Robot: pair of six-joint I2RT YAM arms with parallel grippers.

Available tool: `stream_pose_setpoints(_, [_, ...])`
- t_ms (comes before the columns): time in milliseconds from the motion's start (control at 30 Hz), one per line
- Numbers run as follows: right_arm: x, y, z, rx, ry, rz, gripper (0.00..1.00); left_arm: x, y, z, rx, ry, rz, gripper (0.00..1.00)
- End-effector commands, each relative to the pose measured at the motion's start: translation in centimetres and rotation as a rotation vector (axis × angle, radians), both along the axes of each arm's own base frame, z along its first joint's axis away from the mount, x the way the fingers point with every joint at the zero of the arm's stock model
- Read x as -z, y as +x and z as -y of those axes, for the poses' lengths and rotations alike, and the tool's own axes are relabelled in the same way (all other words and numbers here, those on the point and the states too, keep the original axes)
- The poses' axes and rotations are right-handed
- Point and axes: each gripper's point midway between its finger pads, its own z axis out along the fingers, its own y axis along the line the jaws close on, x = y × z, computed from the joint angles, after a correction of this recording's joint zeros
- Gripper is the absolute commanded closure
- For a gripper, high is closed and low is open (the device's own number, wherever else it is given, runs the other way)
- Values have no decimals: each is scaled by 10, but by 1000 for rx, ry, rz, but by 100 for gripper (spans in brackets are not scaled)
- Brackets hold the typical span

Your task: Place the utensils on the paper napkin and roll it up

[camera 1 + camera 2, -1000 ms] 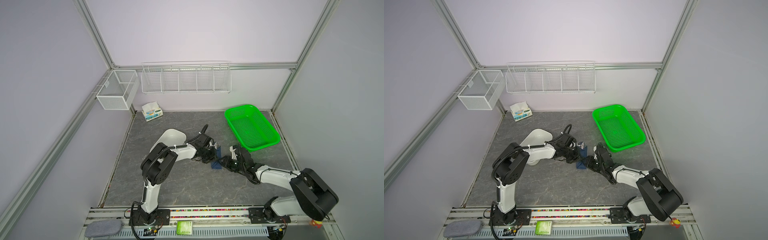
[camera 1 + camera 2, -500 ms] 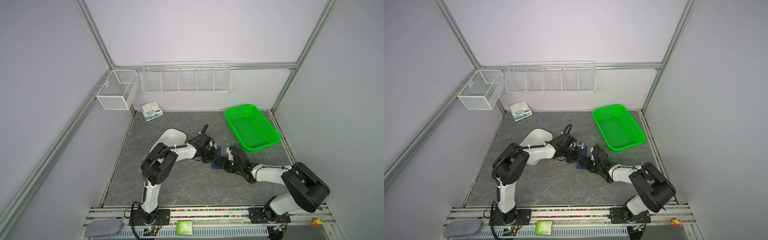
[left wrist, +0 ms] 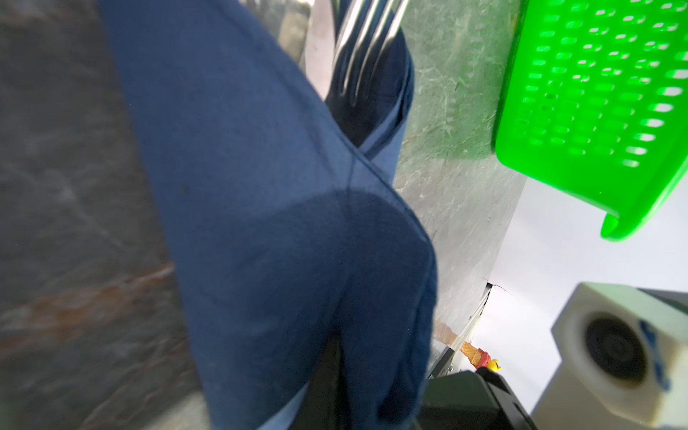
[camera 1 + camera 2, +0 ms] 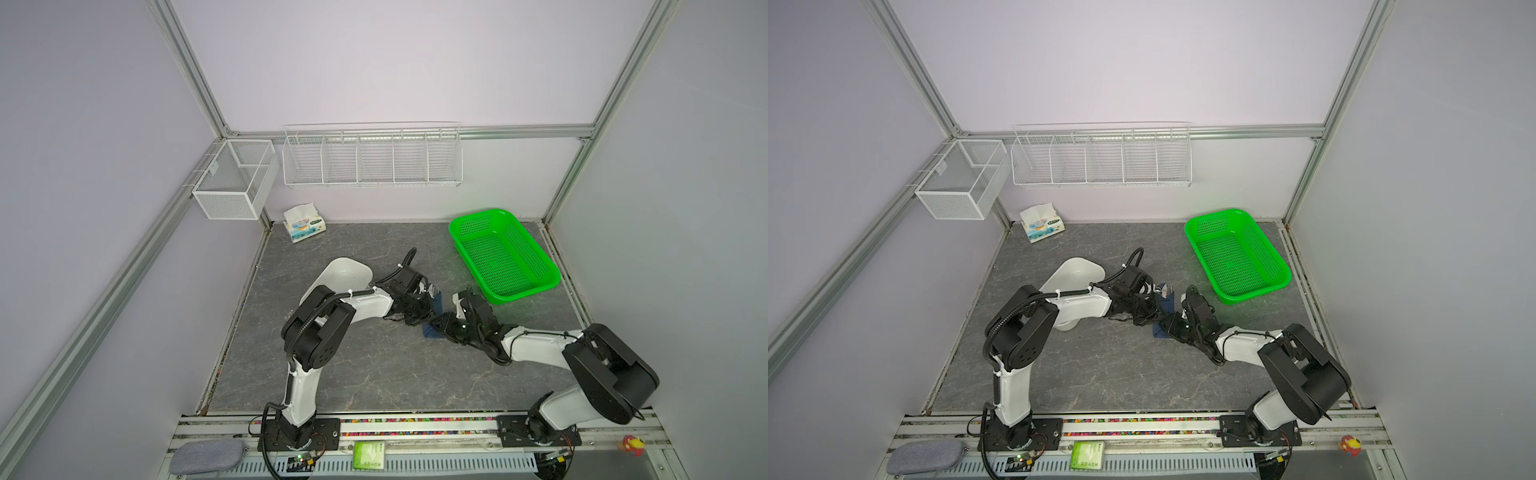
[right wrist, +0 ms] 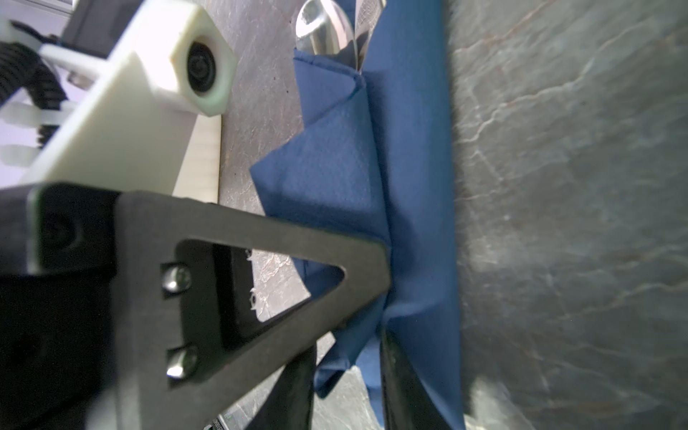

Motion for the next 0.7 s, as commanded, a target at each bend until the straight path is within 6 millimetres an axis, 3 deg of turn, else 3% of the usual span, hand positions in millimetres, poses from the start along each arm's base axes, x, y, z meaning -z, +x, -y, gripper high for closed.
stream_pose_setpoints(0, [-4,9,2,51,1,10,71,-3,-8,11,35,-31,-16,86])
stream_pose_setpoints(200, [-2,7,5,62,0,8,79,-13,-9,13,60,-55,10,84])
stream_pose_setpoints(467, [4,1,18,107,-27,-11,87,-47,-7,13,123,-84,128,68])
stream_pose_setpoints(667, [8,-3,23,128,-30,-21,87,-62,-1,-10,130,27,247,59])
